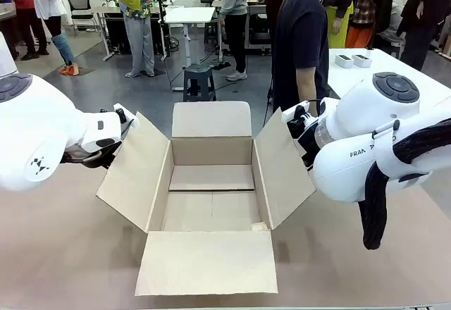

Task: Wrap the clocks to prevent damage.
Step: Open the side flaps of the Package Box.

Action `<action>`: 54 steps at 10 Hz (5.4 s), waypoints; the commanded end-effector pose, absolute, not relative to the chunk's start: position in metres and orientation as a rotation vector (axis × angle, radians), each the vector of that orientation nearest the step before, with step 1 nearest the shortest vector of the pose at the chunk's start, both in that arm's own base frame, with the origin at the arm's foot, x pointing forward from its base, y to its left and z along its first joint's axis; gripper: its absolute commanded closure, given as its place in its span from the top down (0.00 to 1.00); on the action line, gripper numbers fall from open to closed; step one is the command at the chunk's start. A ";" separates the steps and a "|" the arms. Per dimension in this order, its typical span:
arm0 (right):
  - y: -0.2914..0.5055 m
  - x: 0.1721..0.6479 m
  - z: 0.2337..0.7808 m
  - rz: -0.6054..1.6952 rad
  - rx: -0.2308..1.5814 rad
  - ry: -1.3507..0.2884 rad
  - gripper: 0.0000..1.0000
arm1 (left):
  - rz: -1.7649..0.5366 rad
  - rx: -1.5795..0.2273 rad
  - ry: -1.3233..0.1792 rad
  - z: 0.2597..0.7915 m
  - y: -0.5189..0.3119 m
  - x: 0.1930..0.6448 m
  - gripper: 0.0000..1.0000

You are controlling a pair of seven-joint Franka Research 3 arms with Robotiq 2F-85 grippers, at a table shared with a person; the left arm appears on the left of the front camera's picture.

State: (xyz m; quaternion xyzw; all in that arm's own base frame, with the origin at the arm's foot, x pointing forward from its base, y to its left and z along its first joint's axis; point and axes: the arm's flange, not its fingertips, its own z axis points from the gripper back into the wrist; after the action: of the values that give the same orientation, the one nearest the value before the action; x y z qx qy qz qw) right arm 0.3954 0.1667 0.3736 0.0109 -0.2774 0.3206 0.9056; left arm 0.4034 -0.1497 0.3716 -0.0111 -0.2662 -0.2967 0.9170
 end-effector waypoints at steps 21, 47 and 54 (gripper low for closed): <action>0.135 0.358 0.511 0.751 -0.136 -0.547 1.00 | -0.725 0.195 -0.606 0.516 -0.107 0.412 1.00; -0.023 0.318 0.585 0.922 0.424 -0.995 1.00 | -1.095 -0.439 -0.881 0.610 0.011 0.387 1.00; -0.022 0.319 0.584 0.932 0.391 -0.971 0.00 | -1.125 -0.419 -0.861 0.614 0.013 0.384 0.38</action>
State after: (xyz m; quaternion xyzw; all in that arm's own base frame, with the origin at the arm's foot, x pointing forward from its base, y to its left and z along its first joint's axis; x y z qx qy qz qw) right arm 0.3147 -0.0236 0.5864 0.1796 -0.4531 0.4220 0.7645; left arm 0.3846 0.0091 0.6121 -0.1956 -0.3949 -0.5023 0.7440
